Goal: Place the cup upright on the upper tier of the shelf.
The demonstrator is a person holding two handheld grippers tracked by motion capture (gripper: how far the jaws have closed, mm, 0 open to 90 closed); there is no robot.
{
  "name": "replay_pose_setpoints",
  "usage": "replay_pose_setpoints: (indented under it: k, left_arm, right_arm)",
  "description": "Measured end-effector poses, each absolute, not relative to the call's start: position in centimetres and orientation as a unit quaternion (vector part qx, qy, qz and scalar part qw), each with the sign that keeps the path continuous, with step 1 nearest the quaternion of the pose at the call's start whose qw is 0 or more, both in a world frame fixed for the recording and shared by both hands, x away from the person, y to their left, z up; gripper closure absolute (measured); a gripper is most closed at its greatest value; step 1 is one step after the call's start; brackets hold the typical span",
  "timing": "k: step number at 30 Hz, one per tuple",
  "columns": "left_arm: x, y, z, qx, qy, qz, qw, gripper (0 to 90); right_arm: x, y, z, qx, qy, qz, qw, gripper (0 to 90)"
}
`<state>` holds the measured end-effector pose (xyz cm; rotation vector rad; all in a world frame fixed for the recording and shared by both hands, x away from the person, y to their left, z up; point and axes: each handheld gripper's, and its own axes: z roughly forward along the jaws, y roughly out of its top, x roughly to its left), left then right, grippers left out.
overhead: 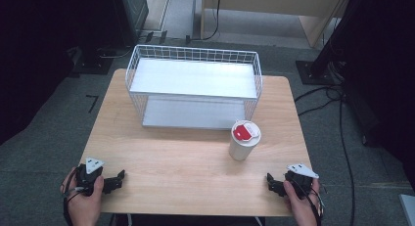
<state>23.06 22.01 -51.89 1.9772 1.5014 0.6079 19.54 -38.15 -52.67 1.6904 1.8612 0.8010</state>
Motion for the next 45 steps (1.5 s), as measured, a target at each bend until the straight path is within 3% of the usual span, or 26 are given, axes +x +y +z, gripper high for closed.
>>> replay_pose_setpoints:
  k: [9, 45]
  left_arm:
    - [23.1, 22.0, -51.9, 0.740, 0.564, 0.228, 0.288, 0.0]
    - [23.3, 21.6, -51.9, 0.739, 0.564, 0.228, 0.289, 0.0]
  right_arm:
    - [19.3, -37.3, -52.4, 0.606, 0.692, 0.320, 0.227, 0.0]
    - [20.1, -27.3, -47.8, 0.491, 0.695, 0.454, 0.263, 3.0]
